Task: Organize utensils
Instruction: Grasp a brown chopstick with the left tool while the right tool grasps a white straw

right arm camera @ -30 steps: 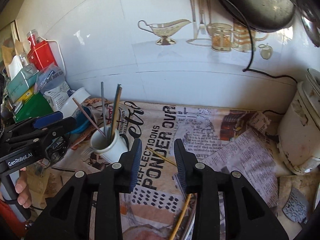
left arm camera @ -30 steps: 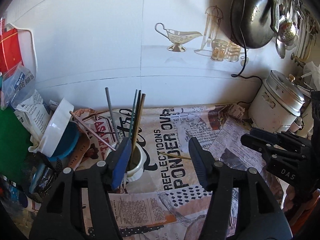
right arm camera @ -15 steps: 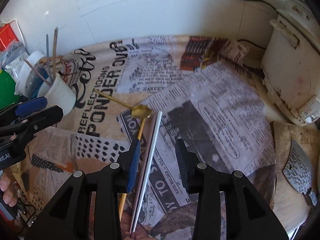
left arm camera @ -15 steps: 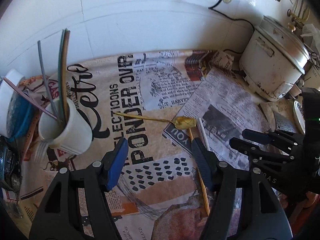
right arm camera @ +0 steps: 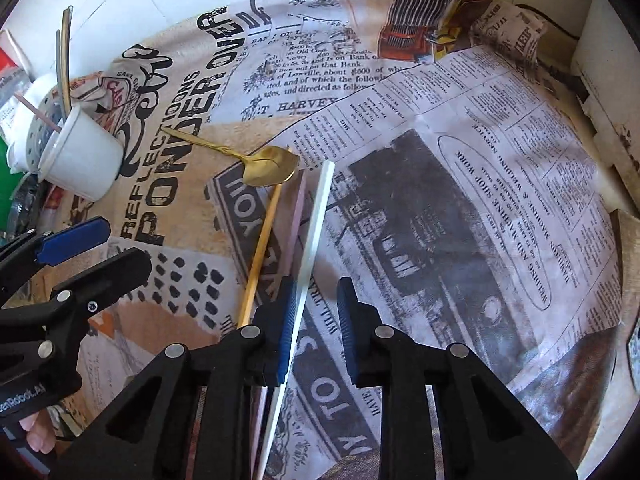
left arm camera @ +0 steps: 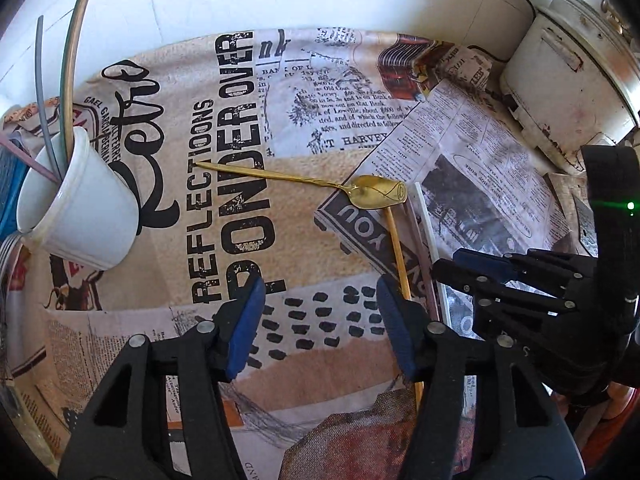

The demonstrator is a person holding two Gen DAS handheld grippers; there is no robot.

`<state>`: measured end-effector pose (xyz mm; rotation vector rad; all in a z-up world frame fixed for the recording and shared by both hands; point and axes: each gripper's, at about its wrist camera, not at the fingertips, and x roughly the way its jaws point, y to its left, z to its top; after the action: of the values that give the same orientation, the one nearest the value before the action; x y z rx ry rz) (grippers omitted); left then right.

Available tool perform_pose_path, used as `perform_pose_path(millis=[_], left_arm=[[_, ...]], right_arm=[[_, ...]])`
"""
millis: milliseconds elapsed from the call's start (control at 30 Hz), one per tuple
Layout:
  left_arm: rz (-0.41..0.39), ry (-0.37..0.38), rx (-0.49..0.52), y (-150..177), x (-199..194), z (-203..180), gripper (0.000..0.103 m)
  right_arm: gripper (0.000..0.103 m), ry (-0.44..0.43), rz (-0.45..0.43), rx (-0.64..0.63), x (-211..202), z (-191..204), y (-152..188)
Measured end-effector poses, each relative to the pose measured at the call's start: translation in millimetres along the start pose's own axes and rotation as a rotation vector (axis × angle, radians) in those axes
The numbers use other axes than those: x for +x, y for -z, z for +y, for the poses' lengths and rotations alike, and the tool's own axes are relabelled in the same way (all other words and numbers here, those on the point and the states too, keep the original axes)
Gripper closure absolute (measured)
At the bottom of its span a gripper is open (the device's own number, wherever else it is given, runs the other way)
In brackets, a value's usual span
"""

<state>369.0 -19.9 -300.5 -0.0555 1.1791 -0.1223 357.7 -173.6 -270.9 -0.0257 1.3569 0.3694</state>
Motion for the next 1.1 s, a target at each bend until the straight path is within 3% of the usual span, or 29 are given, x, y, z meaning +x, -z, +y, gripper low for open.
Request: perform_pose_path(millis=[300,400,500,733,1000,1100], left_arm=[[0.011,0.028,-0.029,-3.0,5.6,4.9,0.059],[0.02,0.048,-0.043,-3.6,7.3,5.6,0.066],[0.036,0.081,-0.056,-3.9,9.4,3.1,0.068],[0.058,0.144,-0.021,-5.4,14.9,-23.8,0.068],[0.122,0.205,0.001,-6.3,40.0,-54.2,0.09],[0.142,0.213,-0.016,-6.4,48.1,-57.1,0.09]], right_arm=[[0.085,0.075,-0.011,-0.091,11.7,16.9,-8.9],[0.09,0.101,-0.02,-0.102,12.6,19.0,-11.2],[0.097,0.063,-0.021,-0.079,10.8,11.4,-10.1],[0.097,0.014,-0.043,-0.002,-7.5,-12.0,0.8],[0.097,-0.031,-0.096,0.083,-39.4,-42.9,15.4],[0.097,-0.045,-0.112,0.103,-47.7,-52.5,17.2]])
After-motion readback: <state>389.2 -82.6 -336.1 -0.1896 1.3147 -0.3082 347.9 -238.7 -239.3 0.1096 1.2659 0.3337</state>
